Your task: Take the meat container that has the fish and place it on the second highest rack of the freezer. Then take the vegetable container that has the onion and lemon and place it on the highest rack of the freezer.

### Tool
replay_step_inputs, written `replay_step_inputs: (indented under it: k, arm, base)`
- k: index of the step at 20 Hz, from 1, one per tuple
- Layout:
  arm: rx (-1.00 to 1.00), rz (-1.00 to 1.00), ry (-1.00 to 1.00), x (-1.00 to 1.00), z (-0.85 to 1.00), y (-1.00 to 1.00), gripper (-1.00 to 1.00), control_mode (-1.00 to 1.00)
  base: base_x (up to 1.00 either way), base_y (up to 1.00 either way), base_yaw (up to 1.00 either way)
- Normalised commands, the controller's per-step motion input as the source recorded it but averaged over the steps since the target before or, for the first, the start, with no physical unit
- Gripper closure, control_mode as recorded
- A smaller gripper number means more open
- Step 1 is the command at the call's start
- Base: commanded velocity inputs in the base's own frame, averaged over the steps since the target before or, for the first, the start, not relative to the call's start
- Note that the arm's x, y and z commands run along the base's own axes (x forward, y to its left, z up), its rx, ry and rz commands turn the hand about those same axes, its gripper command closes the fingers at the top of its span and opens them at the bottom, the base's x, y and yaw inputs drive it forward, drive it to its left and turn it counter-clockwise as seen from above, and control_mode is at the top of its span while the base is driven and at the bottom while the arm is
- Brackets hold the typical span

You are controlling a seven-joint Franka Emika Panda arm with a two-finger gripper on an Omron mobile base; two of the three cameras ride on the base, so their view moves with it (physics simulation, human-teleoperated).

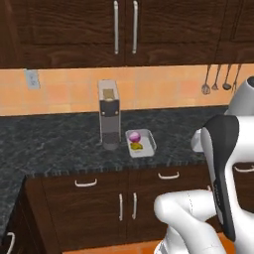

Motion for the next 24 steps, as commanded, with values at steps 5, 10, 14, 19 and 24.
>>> replay_step_inputs:
  k: [5, 10, 14, 19, 24]
  arm:
    - [0.0, 0.0, 0.0, 0.0, 0.0, 0.0, -1.0, 1.0]
    - [0.0, 0.0, 0.0, 0.0, 0.0, 0.0, -1.0, 1.0]
    - [0.0, 0.0, 0.0, 0.0, 0.0, 0.0, -1.0, 1.0]
    - [0.0, 0.0, 0.0, 0.0, 0.0, 0.0, -1.0, 1.0]
    - [0.0, 0.0, 0.0, 0.0, 0.0, 0.0, -1.0, 1.0]
  base:
    - [0.44, 0.45, -0.07]
    - [0.31, 0.63, -0.1]
    - [0.41, 0.53, -0.15]
    - [0.45, 0.48, -0.13]
    - [0.5, 0.33, -0.1]
